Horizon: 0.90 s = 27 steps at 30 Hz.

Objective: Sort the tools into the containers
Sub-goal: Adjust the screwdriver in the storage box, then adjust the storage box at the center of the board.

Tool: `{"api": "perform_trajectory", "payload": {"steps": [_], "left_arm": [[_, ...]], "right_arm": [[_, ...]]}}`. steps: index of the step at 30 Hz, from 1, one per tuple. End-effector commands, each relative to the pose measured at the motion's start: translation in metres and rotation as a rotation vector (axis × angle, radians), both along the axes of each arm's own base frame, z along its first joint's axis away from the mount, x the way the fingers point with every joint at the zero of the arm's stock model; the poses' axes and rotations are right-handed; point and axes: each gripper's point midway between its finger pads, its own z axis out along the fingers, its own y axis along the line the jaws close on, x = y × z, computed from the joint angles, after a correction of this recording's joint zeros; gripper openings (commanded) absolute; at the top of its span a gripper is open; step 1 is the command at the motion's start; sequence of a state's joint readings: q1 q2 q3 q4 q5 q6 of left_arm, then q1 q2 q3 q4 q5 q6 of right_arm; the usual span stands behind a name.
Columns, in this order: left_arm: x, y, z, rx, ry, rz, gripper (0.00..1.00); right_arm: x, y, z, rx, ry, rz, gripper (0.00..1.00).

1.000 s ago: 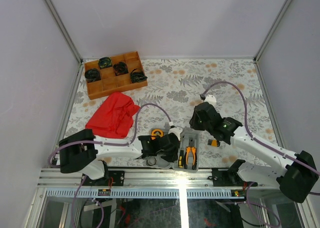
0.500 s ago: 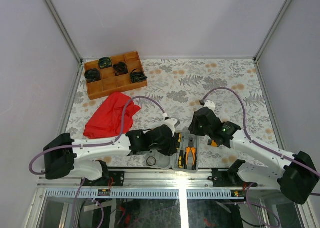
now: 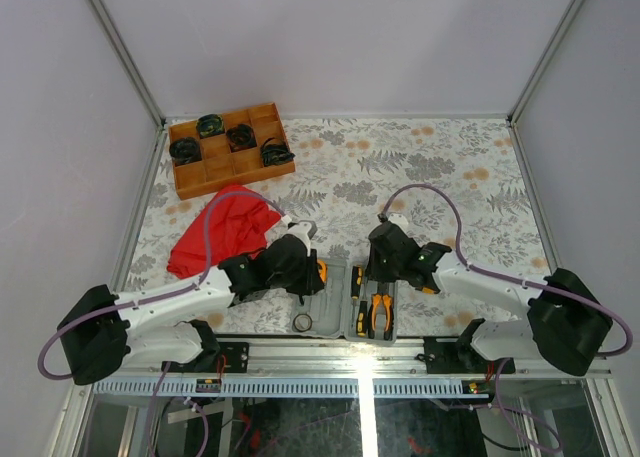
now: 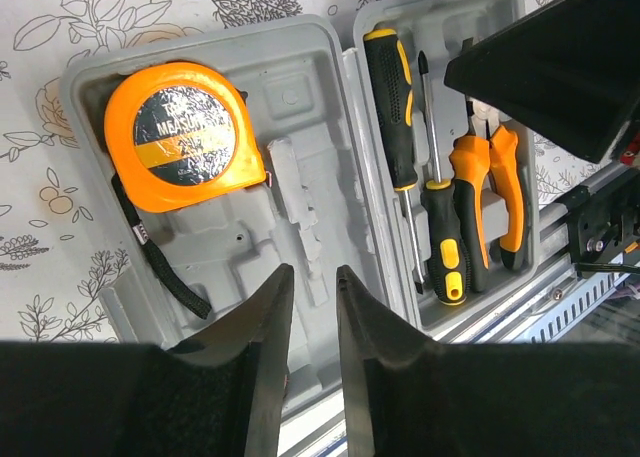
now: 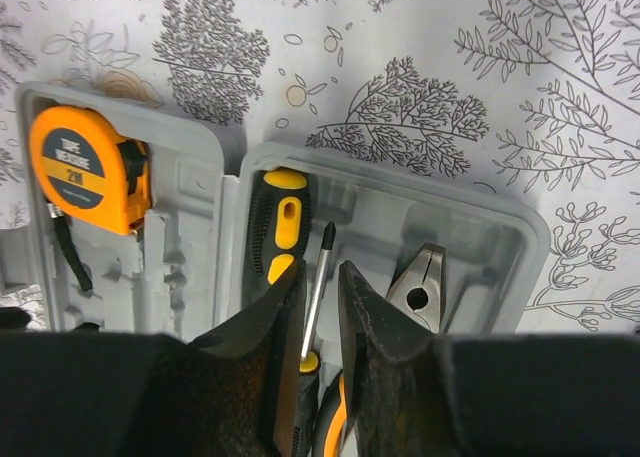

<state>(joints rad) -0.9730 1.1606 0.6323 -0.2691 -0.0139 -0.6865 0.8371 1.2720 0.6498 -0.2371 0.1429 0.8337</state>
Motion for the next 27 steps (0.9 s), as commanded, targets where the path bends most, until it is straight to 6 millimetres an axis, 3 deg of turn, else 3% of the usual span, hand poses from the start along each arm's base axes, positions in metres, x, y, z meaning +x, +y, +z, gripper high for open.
{"api": "perform_trajectory", "payload": {"steps": [1,5,10,15,19,27], "left_arm": [[-0.001,0.005,-0.003,-0.005,0.012,0.002,0.23],[-0.001,0.011,-0.015,0.031,0.042,0.032,0.23],[-0.002,0.023,-0.02,0.066,0.062,0.084,0.23],[0.0,0.044,-0.005,0.099,0.033,0.176,0.23],[0.004,0.058,0.01,0.101,0.0,0.241,0.24],[0.002,0.066,0.02,0.078,-0.008,0.278,0.26]], "right_arm": [[0.004,0.012,0.005,0.021,0.011,-0.008,0.26],[0.007,0.003,0.002,-0.028,0.003,-0.029,0.25],[0.023,-0.011,0.021,-0.097,-0.129,0.001,0.25],[0.034,-0.018,0.026,-0.279,-0.211,0.231,0.3],[0.042,-0.01,0.024,-0.363,-0.263,0.46,0.46],[0.04,0.005,0.011,-0.331,-0.195,0.743,0.44]]}}
